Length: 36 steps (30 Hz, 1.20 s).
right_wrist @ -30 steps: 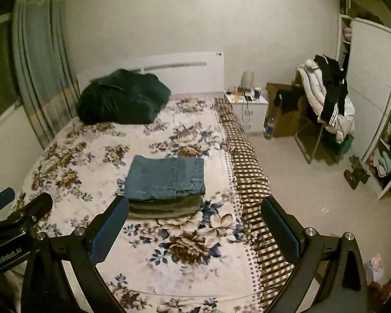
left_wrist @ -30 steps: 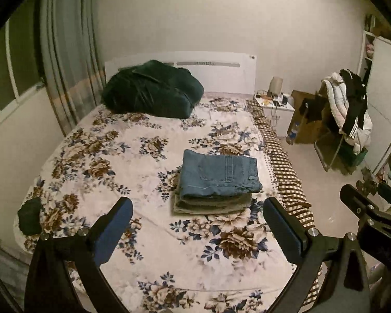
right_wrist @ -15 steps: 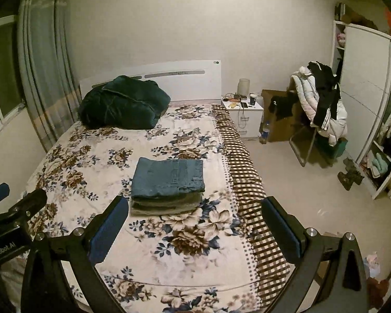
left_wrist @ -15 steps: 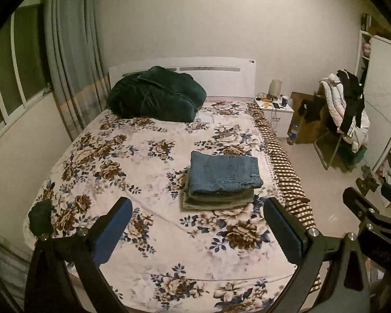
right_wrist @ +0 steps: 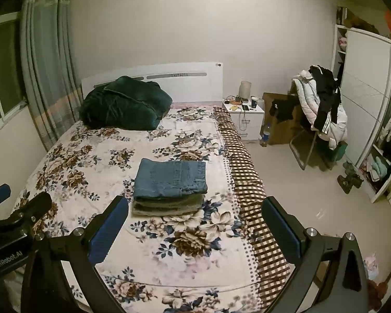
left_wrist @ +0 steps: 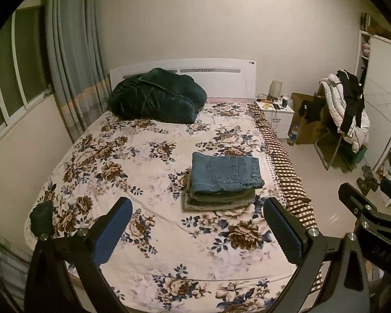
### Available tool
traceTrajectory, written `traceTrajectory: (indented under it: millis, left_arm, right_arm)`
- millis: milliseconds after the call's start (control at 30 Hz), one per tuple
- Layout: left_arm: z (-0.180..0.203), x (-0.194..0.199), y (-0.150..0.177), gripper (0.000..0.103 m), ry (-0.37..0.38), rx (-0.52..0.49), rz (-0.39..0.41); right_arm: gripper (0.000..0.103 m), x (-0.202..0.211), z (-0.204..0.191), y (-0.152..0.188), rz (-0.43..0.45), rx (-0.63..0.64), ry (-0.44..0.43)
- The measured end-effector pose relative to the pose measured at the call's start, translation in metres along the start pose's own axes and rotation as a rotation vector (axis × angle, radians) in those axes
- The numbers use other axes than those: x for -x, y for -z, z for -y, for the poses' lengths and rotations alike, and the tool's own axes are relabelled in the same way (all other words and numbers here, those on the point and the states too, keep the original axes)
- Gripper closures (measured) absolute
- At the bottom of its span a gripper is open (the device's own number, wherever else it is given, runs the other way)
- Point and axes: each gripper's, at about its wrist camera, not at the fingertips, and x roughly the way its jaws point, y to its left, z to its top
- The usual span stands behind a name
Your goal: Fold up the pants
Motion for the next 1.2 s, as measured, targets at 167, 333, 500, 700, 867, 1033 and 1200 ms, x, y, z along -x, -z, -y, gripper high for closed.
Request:
traceTrajectory:
  millis: [167, 333, 500, 700, 867, 1033, 1200]
  left_arm:
    - [0.000, 0.004, -0.001, 0.000, -0.002, -0.001, -0.003]
    - [-0.002, 0.005, 0.000, 0.000, -0.009, 0.005, -0.002]
    - [-0.003, 0.007, 0.001, 0.000, -0.013, 0.011, -0.001]
    - [-0.004, 0.008, 0.002, 0.000, -0.016, 0.015, -0.002]
    - [-0.005, 0.009, 0.003, 0.000, -0.017, 0.014, 0.002]
    - [-0.006, 0.010, 0.003, 0.000, -0.019, 0.018, 0.003]
    - [-0.007, 0.013, 0.002, 0.000, -0.025, 0.024, 0.007]
  right_arm:
    - [0.000, -0.003, -0.001, -0.002, -0.010, 0.002, -0.010]
    - [0.000, -0.003, -0.004, -0.003, -0.014, 0.012, -0.020]
    - [0.000, -0.002, -0.003, -0.002, -0.012, 0.008, -0.022]
    - [0.000, -0.003, -0.003, -0.001, -0.012, 0.009, -0.022]
    - [0.000, -0.003, -0.003, -0.001, -0.014, 0.009, -0.025]
    - [0.000, -0.002, -0.002, 0.000, -0.009, 0.006, -0.023]
    - [0.000, -0.001, -0.002, 0.000, -0.007, 0.003, -0.022]
